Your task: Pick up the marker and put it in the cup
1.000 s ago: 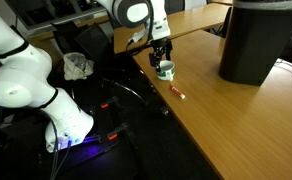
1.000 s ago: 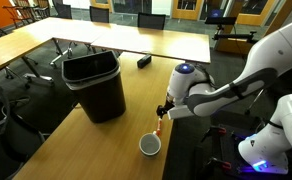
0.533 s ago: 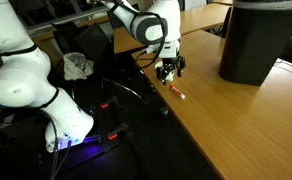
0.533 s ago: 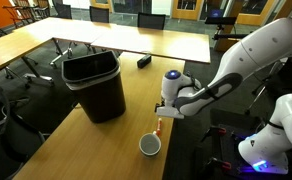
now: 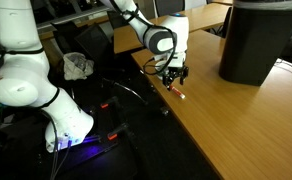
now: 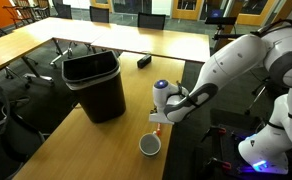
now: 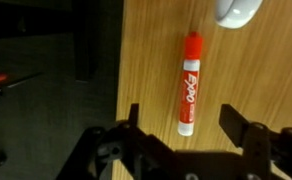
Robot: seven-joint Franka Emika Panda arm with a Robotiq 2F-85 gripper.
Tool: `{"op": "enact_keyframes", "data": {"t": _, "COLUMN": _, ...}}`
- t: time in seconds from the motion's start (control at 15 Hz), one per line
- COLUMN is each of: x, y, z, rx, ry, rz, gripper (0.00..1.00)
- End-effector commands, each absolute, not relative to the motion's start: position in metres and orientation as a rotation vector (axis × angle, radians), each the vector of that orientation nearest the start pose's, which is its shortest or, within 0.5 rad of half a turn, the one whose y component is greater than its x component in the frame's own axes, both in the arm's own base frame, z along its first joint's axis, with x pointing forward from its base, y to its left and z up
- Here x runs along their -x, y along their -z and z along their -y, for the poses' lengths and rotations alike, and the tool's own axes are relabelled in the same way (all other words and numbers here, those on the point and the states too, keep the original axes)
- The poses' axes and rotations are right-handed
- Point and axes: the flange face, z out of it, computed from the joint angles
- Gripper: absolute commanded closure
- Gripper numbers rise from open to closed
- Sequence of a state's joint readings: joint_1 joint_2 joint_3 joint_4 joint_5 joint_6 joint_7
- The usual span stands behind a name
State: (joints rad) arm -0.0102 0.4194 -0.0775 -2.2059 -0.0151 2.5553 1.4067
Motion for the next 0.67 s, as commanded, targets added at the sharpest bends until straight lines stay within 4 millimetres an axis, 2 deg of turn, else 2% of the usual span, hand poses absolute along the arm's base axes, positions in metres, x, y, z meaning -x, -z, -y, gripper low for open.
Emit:
{"op": "enact_keyframes", "data": {"t": 0.0, "x": -0.558, "y": -0.173, "z": 0.05, "rx": 2.396, "ry": -0.058, "rz": -2.134, "gripper": 0.37}}
{"op": "enact_keyframes", "data": {"t": 0.07, "x": -0.56, "y": -0.171, "z": 0.05, "rx": 2.402, "ry": -0.055, "rz": -2.133, "gripper": 0.4}}
{"op": "enact_keyframes", "data": {"t": 0.2, "x": -0.561, "y": -0.166, "z": 0.05, "rx": 2.408, "ry": -0.06, "rz": -2.131, "gripper": 0.56}}
{"op": "enact_keyframes", "data": {"t": 0.27, "x": -0.56, "y": -0.163, "z": 0.051, "rx": 2.415, "ry": -0.057, "rz": -2.131, "gripper": 0.59}}
{"op": "enact_keyframes", "data": {"t": 0.6, "x": -0.558, "y": -0.153, "z": 0.054, "rx": 2.435, "ry": -0.057, "rz": -2.132, "gripper": 0.67}}
